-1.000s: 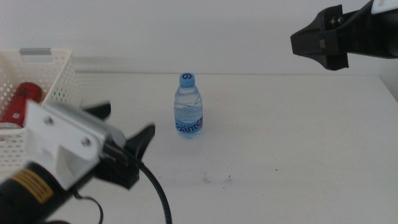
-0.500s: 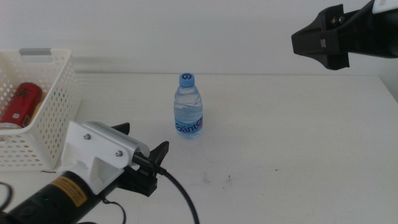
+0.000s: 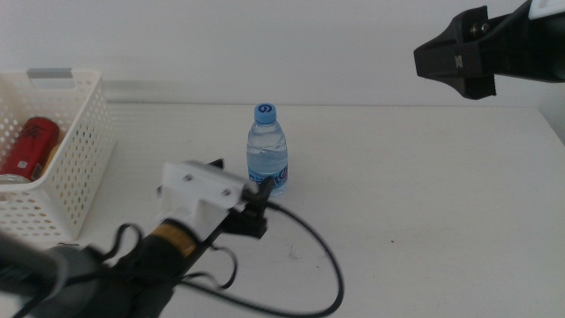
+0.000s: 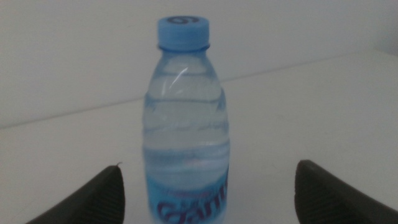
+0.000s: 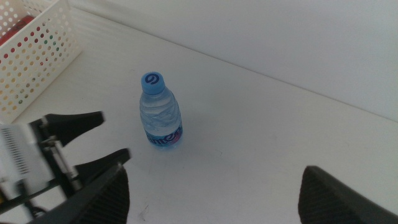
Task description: Use arms to grab the bottles and put them into the dustbin to the left of the table.
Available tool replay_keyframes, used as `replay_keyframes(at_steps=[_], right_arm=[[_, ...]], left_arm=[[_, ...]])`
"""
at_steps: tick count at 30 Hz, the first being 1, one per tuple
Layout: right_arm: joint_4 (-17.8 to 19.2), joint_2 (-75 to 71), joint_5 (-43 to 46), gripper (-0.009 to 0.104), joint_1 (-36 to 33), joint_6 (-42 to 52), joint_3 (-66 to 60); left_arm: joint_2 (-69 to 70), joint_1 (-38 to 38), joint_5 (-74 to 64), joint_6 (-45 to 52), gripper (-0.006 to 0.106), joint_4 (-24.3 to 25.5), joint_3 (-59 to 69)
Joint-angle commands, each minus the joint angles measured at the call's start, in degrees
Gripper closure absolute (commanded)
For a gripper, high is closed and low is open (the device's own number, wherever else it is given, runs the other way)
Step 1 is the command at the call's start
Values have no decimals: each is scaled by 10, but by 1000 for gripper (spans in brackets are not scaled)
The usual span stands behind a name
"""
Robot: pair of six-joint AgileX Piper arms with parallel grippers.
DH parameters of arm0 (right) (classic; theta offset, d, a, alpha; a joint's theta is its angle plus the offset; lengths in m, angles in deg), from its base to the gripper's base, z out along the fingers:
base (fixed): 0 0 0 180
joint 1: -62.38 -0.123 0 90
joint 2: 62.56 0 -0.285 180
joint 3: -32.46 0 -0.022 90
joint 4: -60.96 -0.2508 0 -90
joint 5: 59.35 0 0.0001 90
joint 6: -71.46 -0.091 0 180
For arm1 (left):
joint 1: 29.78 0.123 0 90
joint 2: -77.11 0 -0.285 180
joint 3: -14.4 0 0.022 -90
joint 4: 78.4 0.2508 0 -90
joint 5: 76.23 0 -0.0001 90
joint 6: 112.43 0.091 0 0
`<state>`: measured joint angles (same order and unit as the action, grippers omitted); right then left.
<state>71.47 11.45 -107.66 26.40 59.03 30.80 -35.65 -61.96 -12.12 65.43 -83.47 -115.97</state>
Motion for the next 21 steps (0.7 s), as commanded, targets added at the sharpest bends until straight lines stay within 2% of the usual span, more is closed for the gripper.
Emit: replay_keyframes(at_steps=[1, 8, 14, 21], right_arm=[[7, -2, 7, 9, 0, 3, 4], [7, -2, 7, 9, 0, 3, 4], [7, -2, 7, 9, 0, 3, 4], [7, -2, 7, 9, 0, 3, 4]], left_arm=[[-30, -3, 9, -9, 7, -13, -35], [-110, -3, -9, -8, 7, -45, -128], [-160, -3, -30, -5, 7, -49, -191], [-194, -3, -59, 54, 7, -88, -249]])
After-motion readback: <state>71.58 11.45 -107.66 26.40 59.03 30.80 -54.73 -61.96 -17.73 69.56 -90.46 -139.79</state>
